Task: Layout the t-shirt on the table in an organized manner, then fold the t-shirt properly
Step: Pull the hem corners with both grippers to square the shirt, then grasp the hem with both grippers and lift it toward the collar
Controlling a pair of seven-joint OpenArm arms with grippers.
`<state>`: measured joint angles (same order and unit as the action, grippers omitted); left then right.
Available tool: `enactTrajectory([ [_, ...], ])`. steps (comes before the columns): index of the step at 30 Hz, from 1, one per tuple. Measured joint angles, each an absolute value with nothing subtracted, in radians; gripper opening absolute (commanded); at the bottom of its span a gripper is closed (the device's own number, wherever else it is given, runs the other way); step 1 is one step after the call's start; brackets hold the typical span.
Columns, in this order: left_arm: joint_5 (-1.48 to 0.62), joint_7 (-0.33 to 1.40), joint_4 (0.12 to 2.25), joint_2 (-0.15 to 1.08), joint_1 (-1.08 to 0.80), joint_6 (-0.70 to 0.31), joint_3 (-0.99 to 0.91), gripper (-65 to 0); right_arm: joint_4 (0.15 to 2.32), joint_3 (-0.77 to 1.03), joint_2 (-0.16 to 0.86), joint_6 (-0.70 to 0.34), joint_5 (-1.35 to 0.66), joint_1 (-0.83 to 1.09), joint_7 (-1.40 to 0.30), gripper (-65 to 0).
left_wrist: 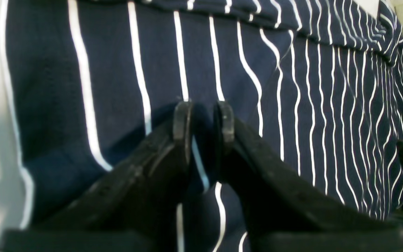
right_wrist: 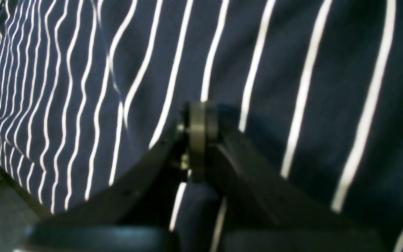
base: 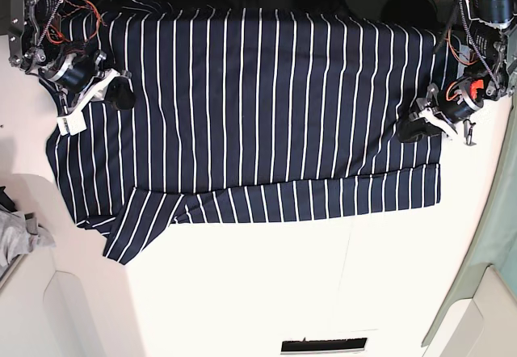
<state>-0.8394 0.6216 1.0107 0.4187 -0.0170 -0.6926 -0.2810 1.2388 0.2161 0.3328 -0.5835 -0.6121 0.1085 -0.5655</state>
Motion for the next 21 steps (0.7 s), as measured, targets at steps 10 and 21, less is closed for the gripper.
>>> enactTrajectory([
  [10, -0.871, 0.587, 1.03, 0.427, 0.028, -0.677, -0.461, -29.3, 1.239, 0.236, 0.333, -0.583, -0.608, 0.111, -0.564, -65.0],
  [21, -0.697, 0.493, 0.977, 0.405, 0.108, -0.423, -0.458, -29.3, 1.239, 0.236, 0.333, -0.584, -0.609, 0.108, -0.565, -65.0],
])
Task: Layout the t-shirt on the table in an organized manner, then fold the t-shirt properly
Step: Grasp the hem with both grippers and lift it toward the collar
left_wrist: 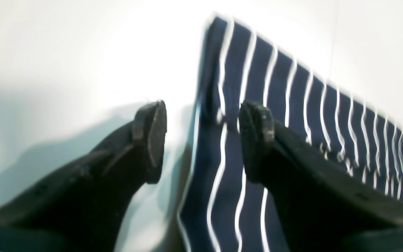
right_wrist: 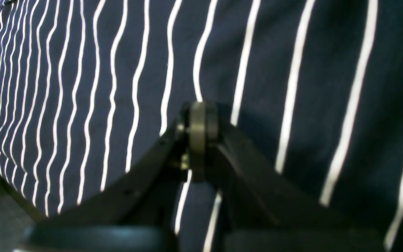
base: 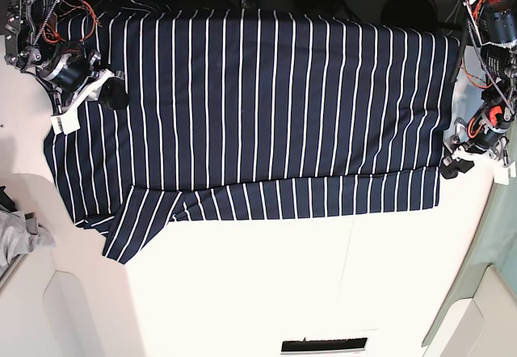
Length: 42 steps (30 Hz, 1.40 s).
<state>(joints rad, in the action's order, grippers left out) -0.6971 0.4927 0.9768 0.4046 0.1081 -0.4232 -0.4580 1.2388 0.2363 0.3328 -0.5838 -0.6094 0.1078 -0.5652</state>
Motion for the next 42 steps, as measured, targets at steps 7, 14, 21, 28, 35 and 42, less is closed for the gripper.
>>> enactTrajectory([
  [7, -0.699, 0.535, 0.928, 0.389, 0.167, -0.423, -0.421, -29.3, 1.239, 0.236, 0.333, -0.583, -0.609, 0.108, -0.564, -65.0],
  [14, -0.67, 0.525, 0.928, 0.34, 0.17, -0.421, -0.414, -29.4, 1.239, 0.236, 0.333, -0.583, -0.609, 0.108, -0.565, -65.0],
  [21, -0.644, 0.501, 0.929, 0.332, 0.178, -0.348, -0.414, -42.5, 1.239, 0.236, 0.333, -0.583, -0.609, 0.108, -0.565, -65.0],
  [28, -0.619, 0.512, 0.928, 0.334, 0.196, -0.408, -0.414, -65.0, 1.239, 0.236, 0.333, -0.583, -0.609, 0.108, -0.565, -65.0],
  [35, -0.69, 0.535, 0.992, 0.35, 0.2, -0.492, -0.414, -65.0, 1.239, 0.236, 0.333, -0.583, -0.609, 0.108, -0.565, -65.0],
  [42, -0.69, 0.54, 0.993, 0.349, 0.231, -0.495, -0.414, -65.0, 1.239, 0.236, 0.333, -0.583, -0.609, 0.108, -0.564, -65.0],
])
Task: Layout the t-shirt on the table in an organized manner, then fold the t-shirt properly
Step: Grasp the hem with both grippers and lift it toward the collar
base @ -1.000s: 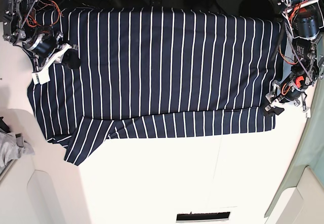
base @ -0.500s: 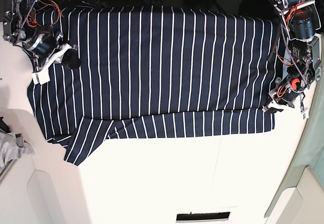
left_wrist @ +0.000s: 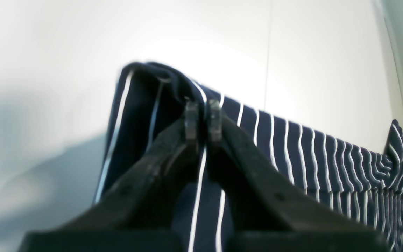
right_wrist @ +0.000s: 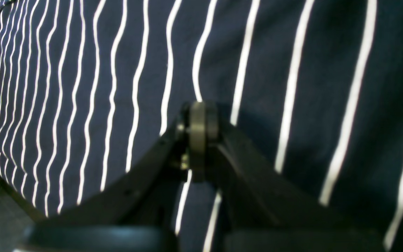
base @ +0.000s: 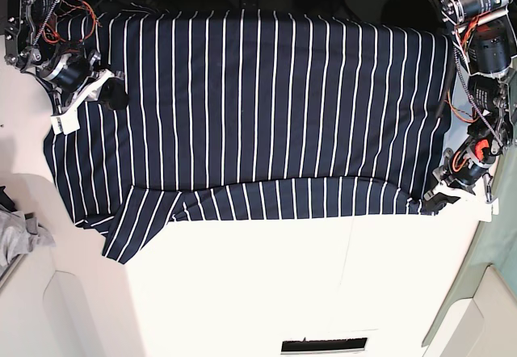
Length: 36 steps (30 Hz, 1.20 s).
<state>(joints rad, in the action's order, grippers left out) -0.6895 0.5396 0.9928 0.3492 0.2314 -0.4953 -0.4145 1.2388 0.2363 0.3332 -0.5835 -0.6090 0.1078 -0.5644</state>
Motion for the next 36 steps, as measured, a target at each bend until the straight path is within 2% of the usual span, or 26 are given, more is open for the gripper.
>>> enactTrajectory([
  [7, -0.683, 0.556, 0.993, 0.349, 0.256, -0.496, -0.414, -65.0, 1.237, 0.245, 0.332, -0.58, -0.617, 0.088, -0.546, -65.0],
  [14, -0.668, 0.573, 0.993, 0.349, 0.256, -0.496, -0.414, -65.0, 1.25, 0.347, 0.333, -0.564, -0.669, 0.006, -0.561, -65.0],
  [15, -0.664, 0.573, 0.993, 0.349, 0.256, -0.496, -0.414, -65.0, 1.25, 0.357, 0.333, -0.562, -0.673, -0.01, -0.561, -62.6],
  [18, -0.662, 0.573, 0.993, 0.349, 0.256, -0.496, -0.414, -65.0, 1.25, 0.363, 0.333, -0.557, -0.671, -0.054, -0.556, -44.1],
  [19, -0.662, 0.576, 0.993, 0.349, 0.256, -0.496, -0.414, -65.0, 1.248, 0.363, 0.331, -0.552, -0.665, -0.071, -0.553, -41.9],
  [23, -0.655, 0.576, 0.993, 0.349, 0.256, -0.498, -0.404, -65.0, 1.18, 0.345, 0.33, -0.522, -0.586, -0.178, -0.498, -41.8],
  [27, -0.64, 0.576, 0.993, 0.349, 0.257, -0.499, -0.356, -65.0, 1.025, 0.293, 0.331, -0.521, -0.58, -0.302, -0.482, -41.8],
  [32, -0.636, 0.576, 0.993, 0.349, 0.256, -0.499, -0.323, -65.0, 0.825, 0.242, 0.281, -0.519, -0.547, -0.412, -0.471, -41.8],
  [36, -0.635, 0.576, 0.993, 0.349, 0.256, -0.499, -0.324, -65.0, 0.761, 0.237, 0.234, -0.516, -0.51, -0.427, -0.456, -41.8],
])
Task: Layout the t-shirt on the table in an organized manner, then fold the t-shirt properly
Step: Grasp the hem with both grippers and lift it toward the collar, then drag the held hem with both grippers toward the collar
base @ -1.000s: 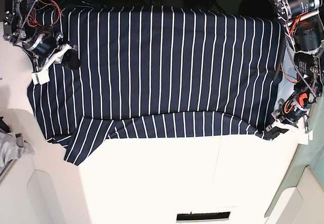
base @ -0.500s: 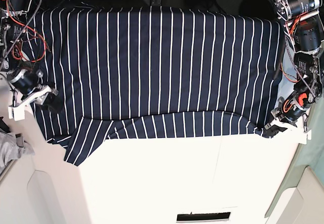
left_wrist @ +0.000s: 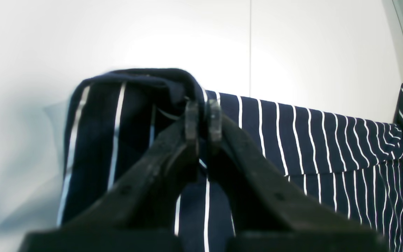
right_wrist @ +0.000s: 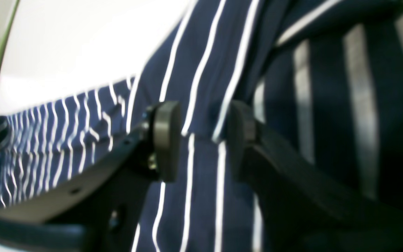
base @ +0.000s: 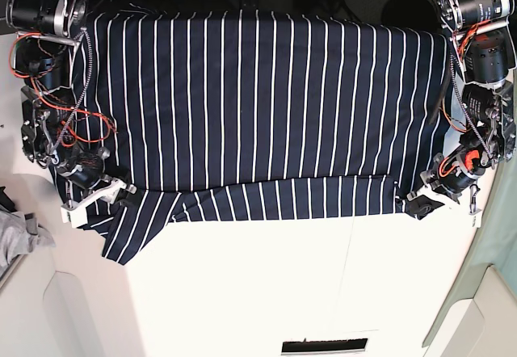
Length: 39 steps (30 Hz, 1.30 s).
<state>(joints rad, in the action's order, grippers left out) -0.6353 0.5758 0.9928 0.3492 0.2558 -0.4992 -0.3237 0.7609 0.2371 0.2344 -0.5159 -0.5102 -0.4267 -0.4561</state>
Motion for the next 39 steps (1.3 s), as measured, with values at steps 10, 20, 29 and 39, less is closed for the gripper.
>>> enactTrajectory([
  [10, -0.609, 0.576, 0.993, 0.349, 0.256, -0.499, -0.324, -65.0, 0.75, 0.237, 0.19, -0.454, -0.506, -0.427, -0.441, -41.9],
  [20, -0.609, 0.576, 0.993, 0.349, 0.256, -0.499, -0.324, -65.0, 0.75, 0.258, 0.199, -0.448, -0.504, -0.427, -0.439, -41.9],
  [29, -0.61, 0.576, 0.993, 0.349, 0.256, -0.499, -0.324, -65.0, 0.754, 0.3, 0.21, -0.443, -0.482, -0.43, -0.438, -41.9],
  [39, -0.614, 0.575, 0.993, 0.349, 0.256, -0.499, -0.324, -65.0, 0.707, 0.3, 0.202, -0.443, -0.472, -0.43, -0.395, -47.5],
])
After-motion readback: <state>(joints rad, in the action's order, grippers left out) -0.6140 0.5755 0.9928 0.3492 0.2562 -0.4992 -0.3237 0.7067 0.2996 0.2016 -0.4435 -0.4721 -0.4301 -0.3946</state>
